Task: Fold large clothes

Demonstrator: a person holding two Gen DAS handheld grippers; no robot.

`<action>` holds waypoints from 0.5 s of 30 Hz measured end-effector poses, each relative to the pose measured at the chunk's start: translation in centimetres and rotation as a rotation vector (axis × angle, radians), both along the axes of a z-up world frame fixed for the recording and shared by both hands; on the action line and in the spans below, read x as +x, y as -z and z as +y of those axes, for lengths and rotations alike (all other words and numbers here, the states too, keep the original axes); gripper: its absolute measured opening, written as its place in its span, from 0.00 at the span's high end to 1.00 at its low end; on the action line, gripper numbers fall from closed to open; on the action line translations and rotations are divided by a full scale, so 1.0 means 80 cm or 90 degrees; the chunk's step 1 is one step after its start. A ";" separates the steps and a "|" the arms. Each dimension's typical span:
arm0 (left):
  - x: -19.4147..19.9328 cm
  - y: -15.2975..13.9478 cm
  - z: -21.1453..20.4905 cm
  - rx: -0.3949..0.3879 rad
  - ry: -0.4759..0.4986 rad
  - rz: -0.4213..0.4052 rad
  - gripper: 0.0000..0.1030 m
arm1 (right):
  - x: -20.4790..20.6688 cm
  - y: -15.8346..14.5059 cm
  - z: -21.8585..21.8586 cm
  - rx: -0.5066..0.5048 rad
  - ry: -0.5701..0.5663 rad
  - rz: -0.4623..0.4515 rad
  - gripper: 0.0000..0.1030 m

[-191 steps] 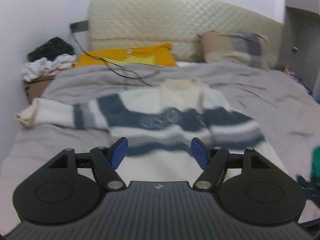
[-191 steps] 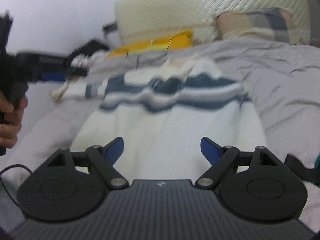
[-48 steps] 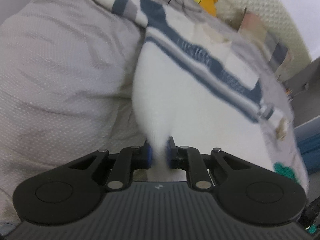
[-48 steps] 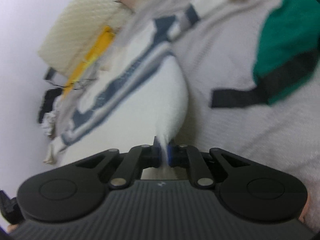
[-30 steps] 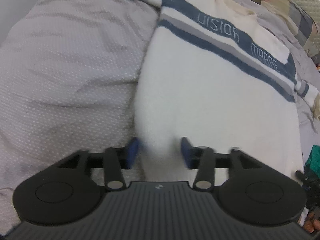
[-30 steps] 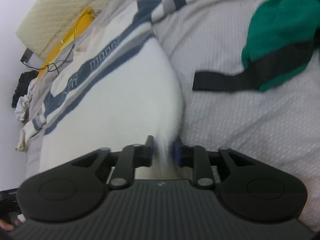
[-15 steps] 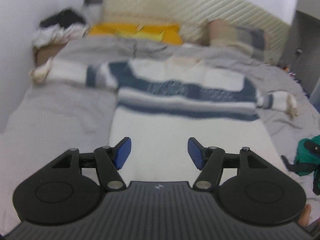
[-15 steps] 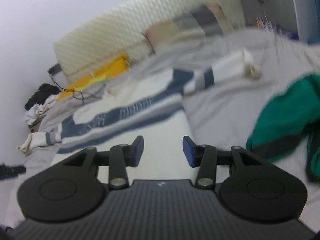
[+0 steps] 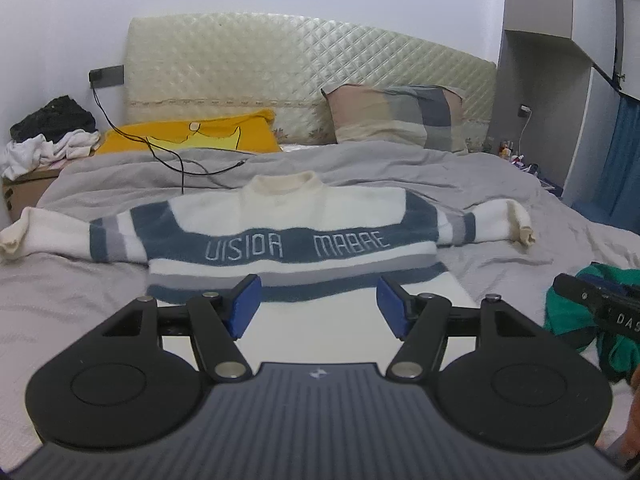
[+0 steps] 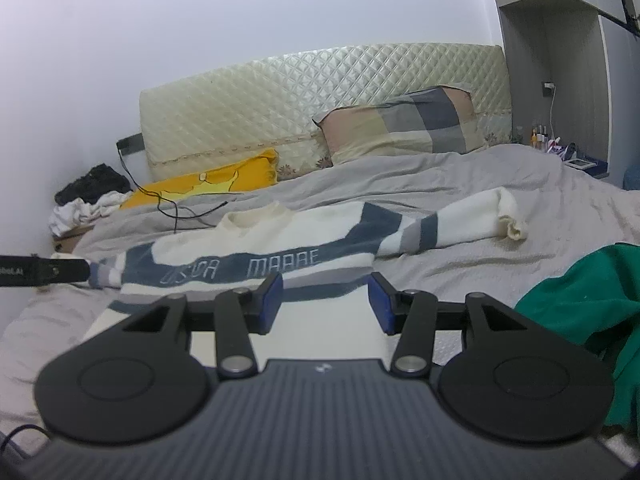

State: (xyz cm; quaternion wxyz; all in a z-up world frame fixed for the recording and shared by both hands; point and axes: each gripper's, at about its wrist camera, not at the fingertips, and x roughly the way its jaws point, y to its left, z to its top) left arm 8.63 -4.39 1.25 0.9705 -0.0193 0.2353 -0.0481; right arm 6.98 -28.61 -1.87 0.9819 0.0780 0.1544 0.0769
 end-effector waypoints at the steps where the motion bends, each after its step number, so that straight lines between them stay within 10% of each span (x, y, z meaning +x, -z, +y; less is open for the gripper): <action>1: 0.002 0.006 0.001 -0.005 -0.001 0.000 0.32 | 0.000 0.001 0.002 -0.002 0.000 0.001 0.51; 15: 0.014 0.069 0.033 -0.028 -0.030 0.030 0.15 | 0.044 0.017 0.011 0.010 0.046 0.056 0.50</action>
